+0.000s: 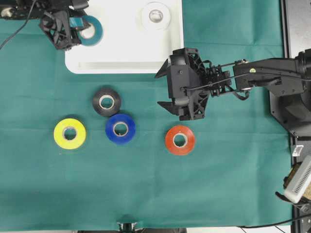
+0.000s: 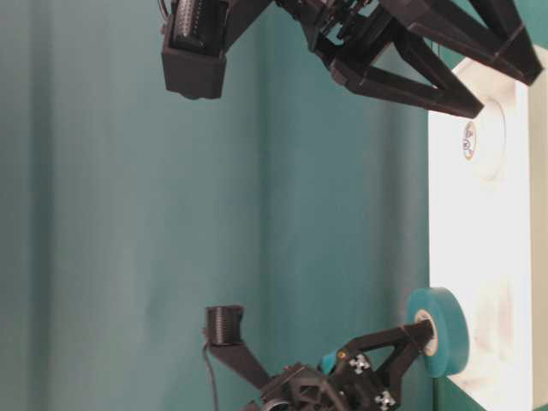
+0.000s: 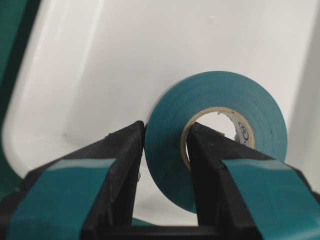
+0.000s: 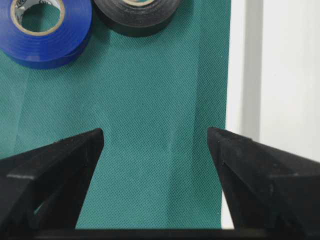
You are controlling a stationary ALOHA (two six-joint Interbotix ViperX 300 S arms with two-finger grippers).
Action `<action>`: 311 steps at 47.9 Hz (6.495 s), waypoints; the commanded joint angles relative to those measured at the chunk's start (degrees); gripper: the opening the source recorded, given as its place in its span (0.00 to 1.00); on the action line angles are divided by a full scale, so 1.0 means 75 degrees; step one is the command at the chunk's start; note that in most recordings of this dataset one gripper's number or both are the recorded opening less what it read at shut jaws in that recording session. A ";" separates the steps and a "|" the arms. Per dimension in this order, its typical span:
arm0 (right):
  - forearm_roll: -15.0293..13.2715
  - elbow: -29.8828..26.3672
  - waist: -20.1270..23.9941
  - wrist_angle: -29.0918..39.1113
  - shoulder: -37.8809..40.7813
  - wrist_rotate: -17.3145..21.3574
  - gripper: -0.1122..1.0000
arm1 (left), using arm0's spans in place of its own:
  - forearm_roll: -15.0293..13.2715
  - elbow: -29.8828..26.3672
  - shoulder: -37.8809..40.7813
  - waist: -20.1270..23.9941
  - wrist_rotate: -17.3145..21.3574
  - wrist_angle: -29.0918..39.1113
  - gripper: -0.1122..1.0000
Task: Put the tape alternately from left to right into the white case.
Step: 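Carry the teal roll to the tray's left side and release, then withdraw the left gripper from the tray to its side, then move the right gripper over the black tape roll, then lower the right gripper into the black roll's hole and grasp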
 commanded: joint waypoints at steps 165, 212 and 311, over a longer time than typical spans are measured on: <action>0.0000 -0.0094 0.0023 -0.0105 -0.0082 0.0000 0.86 | -0.0023 0.1781 -0.2250 -0.3293 -0.1781 -0.0656 1.00; 0.0035 -0.2473 0.0422 0.0223 0.1863 0.1277 0.86 | -0.0023 0.1676 -0.2016 -0.3305 -0.1781 -0.0527 1.00; 0.0305 -0.5156 0.0691 0.2438 0.4160 0.3223 0.85 | -0.0023 0.1676 -0.2016 -0.3293 -0.1793 -0.0176 1.00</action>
